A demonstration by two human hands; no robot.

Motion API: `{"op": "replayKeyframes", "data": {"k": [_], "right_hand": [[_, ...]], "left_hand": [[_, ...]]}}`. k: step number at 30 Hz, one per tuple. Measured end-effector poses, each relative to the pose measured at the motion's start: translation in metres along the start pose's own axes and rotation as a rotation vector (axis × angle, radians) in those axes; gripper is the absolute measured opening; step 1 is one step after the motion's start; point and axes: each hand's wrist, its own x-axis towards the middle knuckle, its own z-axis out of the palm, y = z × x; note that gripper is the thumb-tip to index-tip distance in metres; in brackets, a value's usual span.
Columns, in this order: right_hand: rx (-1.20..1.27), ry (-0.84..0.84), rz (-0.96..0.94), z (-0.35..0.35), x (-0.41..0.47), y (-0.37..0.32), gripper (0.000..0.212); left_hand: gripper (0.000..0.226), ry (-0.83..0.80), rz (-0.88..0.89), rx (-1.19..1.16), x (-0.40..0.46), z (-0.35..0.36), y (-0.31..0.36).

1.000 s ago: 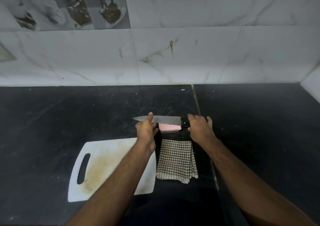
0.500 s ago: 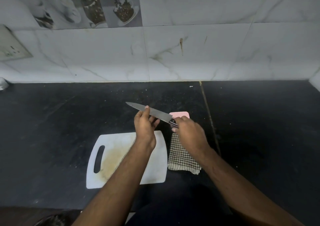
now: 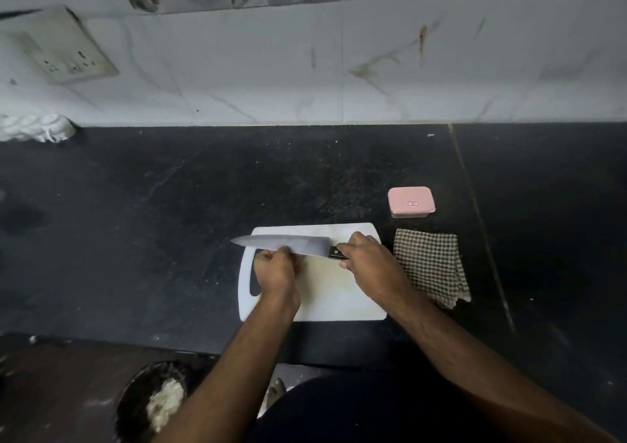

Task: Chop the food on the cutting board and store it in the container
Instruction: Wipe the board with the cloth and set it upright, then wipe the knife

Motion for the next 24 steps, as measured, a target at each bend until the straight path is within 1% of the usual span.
{"op": "replayKeyframes", "data": {"k": [3,6,8,10,12,14,16,18,19,21,22,24], "right_hand": [[-0.014,-0.027,0.010,0.005,0.007,-0.001,0.033],[0.022,-0.060,0.028,0.007,0.010,0.001,0.039],[0.054,-0.062,0.035,0.007,0.011,0.002,0.040],[0.067,-0.055,0.045,0.007,0.012,0.003,0.040],[0.071,-0.047,0.058,0.007,0.012,0.003,0.040],[0.065,-0.038,0.061,0.007,0.012,0.002,0.039],[0.057,-0.033,0.064,0.005,0.012,0.003,0.040],[0.047,-0.041,0.068,0.002,0.012,0.008,0.041],[0.044,-0.050,0.068,0.001,0.012,0.010,0.042],[0.052,-0.068,0.068,0.000,0.012,0.013,0.043],[0.051,-0.077,0.063,-0.001,0.012,0.015,0.042],[0.044,-0.088,0.049,-0.001,0.011,0.015,0.038]], "left_hand": [[0.014,-0.051,-0.062,0.066,0.000,-0.013,-0.001],[0.024,-0.119,-0.053,0.212,0.005,-0.019,0.000],[0.033,-0.197,-0.065,0.299,0.003,-0.021,0.001],[0.034,-0.256,-0.092,0.356,-0.004,-0.022,0.002],[0.031,-0.297,-0.077,0.430,-0.012,-0.020,0.006],[0.030,-0.363,-0.009,0.489,-0.017,-0.017,0.011],[0.029,-0.408,0.102,0.551,-0.018,-0.013,0.016],[0.030,-0.402,0.287,0.652,-0.016,-0.007,0.020],[0.034,-0.372,0.403,0.760,-0.012,-0.004,0.020],[0.056,-0.322,0.612,1.067,0.000,0.002,0.018],[0.070,-0.341,0.661,1.196,0.006,0.005,0.017],[0.094,-0.434,0.665,1.343,0.016,0.008,0.013]]}}
